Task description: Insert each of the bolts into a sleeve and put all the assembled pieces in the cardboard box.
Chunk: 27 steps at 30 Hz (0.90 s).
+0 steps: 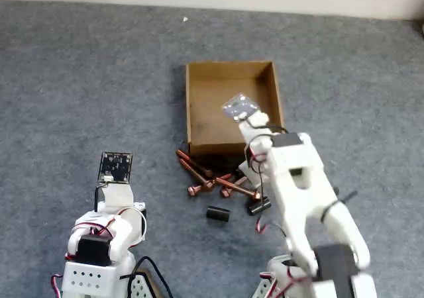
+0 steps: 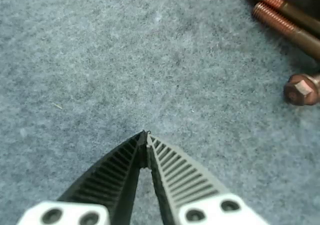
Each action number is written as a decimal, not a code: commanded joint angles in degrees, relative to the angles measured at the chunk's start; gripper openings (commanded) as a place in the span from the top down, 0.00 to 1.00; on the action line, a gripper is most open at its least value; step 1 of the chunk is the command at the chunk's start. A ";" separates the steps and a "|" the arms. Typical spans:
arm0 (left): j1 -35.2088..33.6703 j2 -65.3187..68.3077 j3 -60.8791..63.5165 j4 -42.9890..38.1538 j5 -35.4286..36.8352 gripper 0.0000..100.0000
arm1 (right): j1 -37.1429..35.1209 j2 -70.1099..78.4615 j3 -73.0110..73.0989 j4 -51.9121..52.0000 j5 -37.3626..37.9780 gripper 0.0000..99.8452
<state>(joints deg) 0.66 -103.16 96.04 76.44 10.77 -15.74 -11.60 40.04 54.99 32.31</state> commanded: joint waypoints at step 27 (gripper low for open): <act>-0.04 -0.31 1.10 0.44 0.35 0.99 | 5.05 -1.36 -13.93 9.54 6.07 1.00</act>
<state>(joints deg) 0.66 -103.16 96.04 76.44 10.77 -11.08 -2.99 26.15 60.97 38.99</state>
